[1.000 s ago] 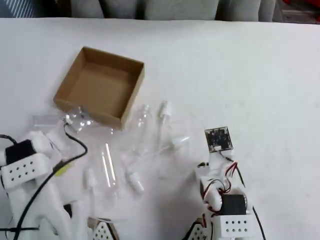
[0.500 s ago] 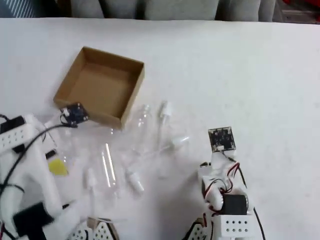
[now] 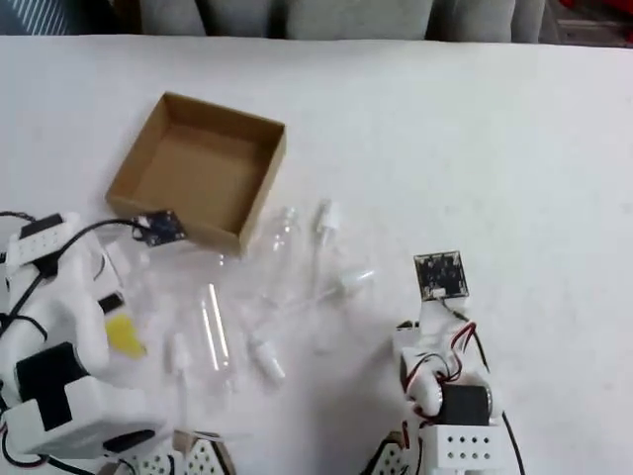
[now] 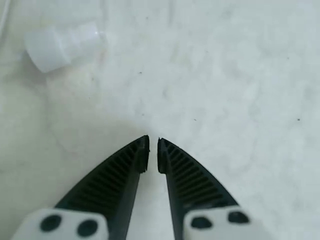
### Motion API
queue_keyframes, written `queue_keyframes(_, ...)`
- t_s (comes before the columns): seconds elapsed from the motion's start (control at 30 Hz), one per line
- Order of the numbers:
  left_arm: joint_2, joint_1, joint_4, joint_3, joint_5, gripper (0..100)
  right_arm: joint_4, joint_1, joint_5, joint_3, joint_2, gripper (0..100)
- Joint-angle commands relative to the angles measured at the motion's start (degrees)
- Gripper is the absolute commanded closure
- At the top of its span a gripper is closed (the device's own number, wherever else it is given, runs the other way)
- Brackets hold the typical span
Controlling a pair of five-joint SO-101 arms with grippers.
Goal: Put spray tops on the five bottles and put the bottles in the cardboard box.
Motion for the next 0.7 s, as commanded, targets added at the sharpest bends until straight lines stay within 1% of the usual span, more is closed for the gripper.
queue_keyframes(0.0, -0.2, 1.2, 0.2, -2.0, -0.6, 69, -0.8, 0.6, 0.7, 0.4, -0.4, 98.1)
queue_keyframes(0.07, -0.1, 1.2, -1.9, -0.5, -0.9, 77, -0.7, 0.6, 0.7, 0.4, -0.4, 98.1)
queue_keyframes(0.17, -0.1, 1.5, -7.6, 4.0, -0.9, 89, -0.7, 0.6, 0.7, 0.4, -0.4, 98.1)
queue_keyframes(0.23, -0.2, 2.1, -10.4, 6.9, -0.9, 91, -0.7, 0.6, 0.7, 0.4, -0.4, 98.1)
queue_keyframes(0.33, -0.7, 2.0, -10.5, 8.1, -0.4, 92, -0.7, 0.7, 0.7, 0.4, -0.4, 98.1)
queue_keyframes(0.43, -0.7, 1.9, -6.7, 7.9, 1.0, 93, -0.7, 0.7, 0.7, 0.4, -0.4, 98.1)
queue_keyframes(0.5, -0.7, 2.0, -3.4, 6.8, 2.7, 96, -0.7, 0.7, 0.7, 0.4, -0.4, 98.1)
queue_keyframes(0.67, -0.7, 1.8, 12.2, -2.2, 5.0, 98, -0.7, 0.7, 0.7, 0.4, -0.4, 98.1)
